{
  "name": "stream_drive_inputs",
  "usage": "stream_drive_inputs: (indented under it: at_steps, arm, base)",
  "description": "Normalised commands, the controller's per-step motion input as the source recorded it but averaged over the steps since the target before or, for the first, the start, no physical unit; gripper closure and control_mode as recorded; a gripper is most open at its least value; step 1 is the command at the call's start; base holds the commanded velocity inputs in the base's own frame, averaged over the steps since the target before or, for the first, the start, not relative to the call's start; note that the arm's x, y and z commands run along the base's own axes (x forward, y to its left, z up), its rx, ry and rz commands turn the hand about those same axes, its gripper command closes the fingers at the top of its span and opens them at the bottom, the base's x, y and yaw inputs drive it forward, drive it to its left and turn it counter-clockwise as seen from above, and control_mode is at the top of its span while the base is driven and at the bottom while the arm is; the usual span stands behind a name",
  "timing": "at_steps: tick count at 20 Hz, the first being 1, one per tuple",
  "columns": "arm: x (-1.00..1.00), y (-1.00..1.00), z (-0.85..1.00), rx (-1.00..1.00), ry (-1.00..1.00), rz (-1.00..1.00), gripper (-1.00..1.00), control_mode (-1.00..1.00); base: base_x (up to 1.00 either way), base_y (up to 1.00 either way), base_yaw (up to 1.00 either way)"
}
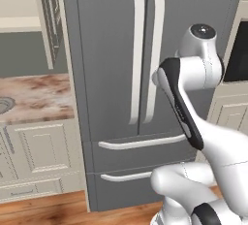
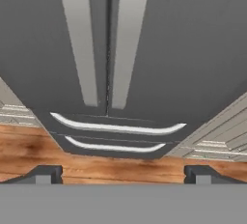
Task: Move the hot dog bun to the plate on the dining table and place the condiment next to that plate. Then navigate to the fridge and take the sausage and place it on the plate as well.
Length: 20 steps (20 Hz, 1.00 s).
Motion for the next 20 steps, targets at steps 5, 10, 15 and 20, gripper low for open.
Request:
stream_drive_inputs:
  at_steps: [5, 10, 15, 20]
  arm:
    - [0.39, 0.09, 0.0, 0.03, 0.02, -0.16, -1.0, -1.0]
    - [0.5, -0.01, 0.01, 0.07, -0.32, -0.01, -1.0, -1.0]
    - [0.79, -0.21, -0.01, 0.08, -0.34, 0.01, -1.0, -1.0]
    - [0.99, -0.12, -0.01, 0.05, -0.02, 0.0, -1.0, -1.0]
  base:
    - [0.0, 0.0, 0.0]
    - [0.0, 0.0, 0.0]
    - [0.0, 0.0, 0.0]
    - [0.0, 0.0, 0.0]
